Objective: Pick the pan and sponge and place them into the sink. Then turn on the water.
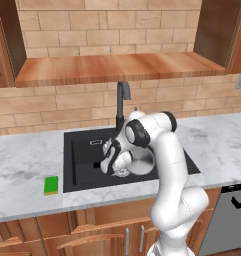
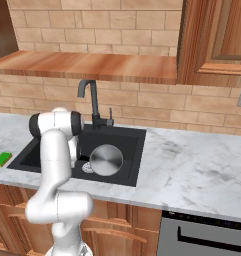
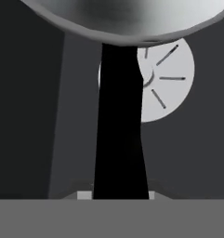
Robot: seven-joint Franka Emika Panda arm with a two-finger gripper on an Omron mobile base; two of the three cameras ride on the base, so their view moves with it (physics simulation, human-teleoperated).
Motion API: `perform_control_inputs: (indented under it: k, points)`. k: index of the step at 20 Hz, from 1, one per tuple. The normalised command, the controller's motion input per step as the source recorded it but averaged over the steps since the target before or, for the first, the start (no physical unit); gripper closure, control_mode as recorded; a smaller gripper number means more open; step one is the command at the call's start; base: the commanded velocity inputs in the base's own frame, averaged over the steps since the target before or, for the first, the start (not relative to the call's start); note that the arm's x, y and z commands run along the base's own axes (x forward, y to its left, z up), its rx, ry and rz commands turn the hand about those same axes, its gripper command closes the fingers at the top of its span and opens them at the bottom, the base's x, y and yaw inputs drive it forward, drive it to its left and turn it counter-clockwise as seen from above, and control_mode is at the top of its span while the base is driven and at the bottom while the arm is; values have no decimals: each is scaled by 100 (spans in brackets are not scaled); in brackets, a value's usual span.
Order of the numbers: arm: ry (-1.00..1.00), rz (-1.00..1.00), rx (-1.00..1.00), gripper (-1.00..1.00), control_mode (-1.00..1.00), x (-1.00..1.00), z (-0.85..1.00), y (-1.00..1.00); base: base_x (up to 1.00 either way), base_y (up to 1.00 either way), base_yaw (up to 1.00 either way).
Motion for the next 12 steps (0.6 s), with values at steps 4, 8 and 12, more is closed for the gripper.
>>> perform_control_inputs:
  k: [4,8,12]
  points:
    - [-5,0,0,100,-100,17,-24,0,0,0,0]
    - [-3,0,0,-100,-100,15,-27,0,0,0,0]
    - [-1,0,0,-100,-100,4,-3,0,0,0,0]
